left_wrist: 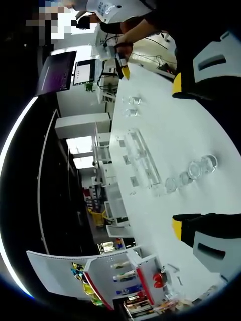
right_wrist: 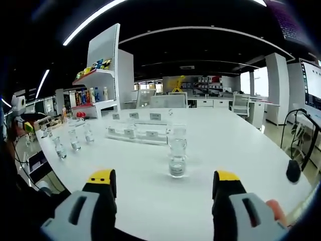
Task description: Identify the label on the chemical reagent bottle, grasp the chemical reagent bottle, and place it in the designated position on the reagent rack
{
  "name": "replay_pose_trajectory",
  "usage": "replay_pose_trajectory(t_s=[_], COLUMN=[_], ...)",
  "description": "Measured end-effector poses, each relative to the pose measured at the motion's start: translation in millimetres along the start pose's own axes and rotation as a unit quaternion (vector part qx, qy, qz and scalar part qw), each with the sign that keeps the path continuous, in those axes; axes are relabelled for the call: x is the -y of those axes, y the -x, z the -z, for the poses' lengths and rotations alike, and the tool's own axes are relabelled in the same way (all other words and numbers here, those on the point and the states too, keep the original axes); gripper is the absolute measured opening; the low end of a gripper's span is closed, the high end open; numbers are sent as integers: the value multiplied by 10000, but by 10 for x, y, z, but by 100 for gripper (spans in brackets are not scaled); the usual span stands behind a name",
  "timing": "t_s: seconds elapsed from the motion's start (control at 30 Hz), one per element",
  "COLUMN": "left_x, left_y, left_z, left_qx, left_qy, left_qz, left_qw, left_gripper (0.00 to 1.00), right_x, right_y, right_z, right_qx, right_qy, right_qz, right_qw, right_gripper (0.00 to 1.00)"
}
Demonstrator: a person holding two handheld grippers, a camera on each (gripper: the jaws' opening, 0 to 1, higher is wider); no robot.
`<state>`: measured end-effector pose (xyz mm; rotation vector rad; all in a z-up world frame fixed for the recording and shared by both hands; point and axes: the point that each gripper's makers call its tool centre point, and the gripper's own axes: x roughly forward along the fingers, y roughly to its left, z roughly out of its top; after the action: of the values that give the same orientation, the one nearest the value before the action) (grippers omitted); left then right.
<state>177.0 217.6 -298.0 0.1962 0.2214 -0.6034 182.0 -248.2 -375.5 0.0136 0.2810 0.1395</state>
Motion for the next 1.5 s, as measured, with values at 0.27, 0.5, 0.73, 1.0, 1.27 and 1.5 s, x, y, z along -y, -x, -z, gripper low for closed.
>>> replay_pose_trajectory(t_s=[0.27,0.5,0.73,1.0,1.27,1.5], left_x=[12,7,6,6,-6,8], left_y=[-5,-2,7,10,15,4], left_z=[-2,-2,-13,-19,-26,-21], left_qx=[-4,-5,8,9,11,-5], left_qy=[-14,-7,-17,-25,-30,-43], left_qz=[13,0,-10,-14,-30,-9], left_qw=[10000,10000,10000,10000,10000,10000], left_gripper=[94,94,94,94,94,94], right_x=[23,38,75,69,74,87], right_y=[-13,-20,-68,-159,-280,-354], right_z=[26,26,2,-42,-18,36], right_qx=[-30,-21,36,68,25,-17], right_qy=[18,-39,-120,-84,-70,-94], right_qz=[42,53,67,28,-8,-19], right_qw=[10000,10000,9999,9999,10000,10000], right_gripper=[79,80,81,82,82,82])
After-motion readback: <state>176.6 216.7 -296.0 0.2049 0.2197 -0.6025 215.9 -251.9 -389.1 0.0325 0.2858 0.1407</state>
